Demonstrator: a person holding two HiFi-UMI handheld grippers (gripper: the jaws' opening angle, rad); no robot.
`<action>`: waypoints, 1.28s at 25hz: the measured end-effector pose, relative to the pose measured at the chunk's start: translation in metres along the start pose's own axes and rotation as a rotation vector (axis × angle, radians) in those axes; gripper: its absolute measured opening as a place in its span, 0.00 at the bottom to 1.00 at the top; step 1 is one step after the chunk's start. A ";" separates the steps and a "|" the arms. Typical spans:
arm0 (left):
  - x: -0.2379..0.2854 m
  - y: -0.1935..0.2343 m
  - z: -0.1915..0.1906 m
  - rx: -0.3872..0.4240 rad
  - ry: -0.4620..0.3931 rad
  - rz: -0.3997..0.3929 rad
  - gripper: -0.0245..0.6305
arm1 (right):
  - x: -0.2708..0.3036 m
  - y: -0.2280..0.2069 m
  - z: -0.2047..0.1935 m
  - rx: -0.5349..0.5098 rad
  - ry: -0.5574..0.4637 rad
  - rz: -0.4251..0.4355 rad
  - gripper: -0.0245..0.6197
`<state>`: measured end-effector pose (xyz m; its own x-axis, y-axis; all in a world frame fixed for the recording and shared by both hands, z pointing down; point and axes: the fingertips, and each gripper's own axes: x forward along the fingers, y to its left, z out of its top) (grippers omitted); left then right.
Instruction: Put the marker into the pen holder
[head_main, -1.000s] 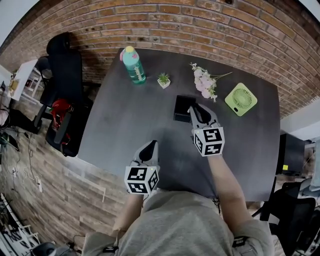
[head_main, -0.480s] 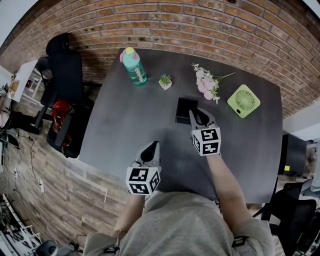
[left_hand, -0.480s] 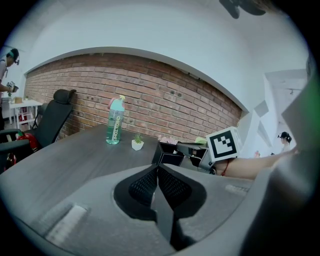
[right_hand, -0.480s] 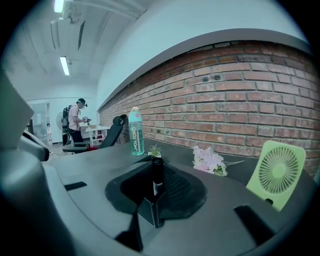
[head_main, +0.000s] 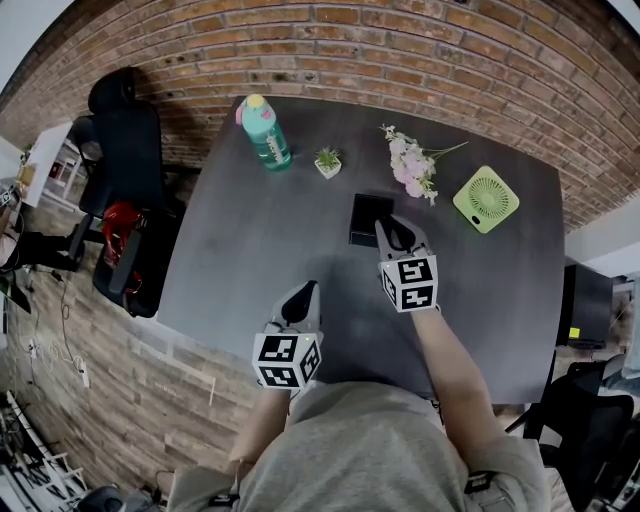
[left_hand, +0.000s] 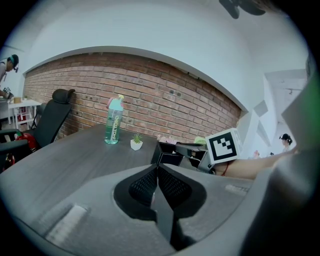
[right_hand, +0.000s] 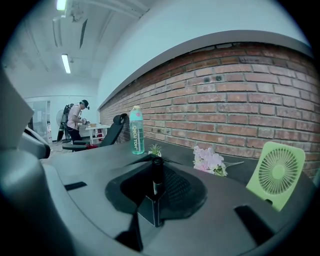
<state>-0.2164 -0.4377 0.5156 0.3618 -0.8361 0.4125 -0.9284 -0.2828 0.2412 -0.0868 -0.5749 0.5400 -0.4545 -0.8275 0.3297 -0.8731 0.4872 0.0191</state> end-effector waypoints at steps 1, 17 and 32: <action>0.000 0.000 0.000 0.000 0.000 -0.001 0.07 | -0.001 0.000 0.000 -0.003 0.001 -0.001 0.14; -0.012 -0.007 -0.004 0.005 -0.007 0.005 0.07 | -0.015 0.002 -0.008 -0.010 0.007 -0.020 0.14; -0.029 -0.016 -0.010 0.013 -0.011 0.018 0.07 | -0.020 0.004 -0.012 -0.036 0.018 -0.018 0.14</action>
<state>-0.2117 -0.4040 0.5084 0.3443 -0.8462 0.4066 -0.9357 -0.2740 0.2221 -0.0797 -0.5533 0.5448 -0.4351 -0.8312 0.3463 -0.8740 0.4823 0.0595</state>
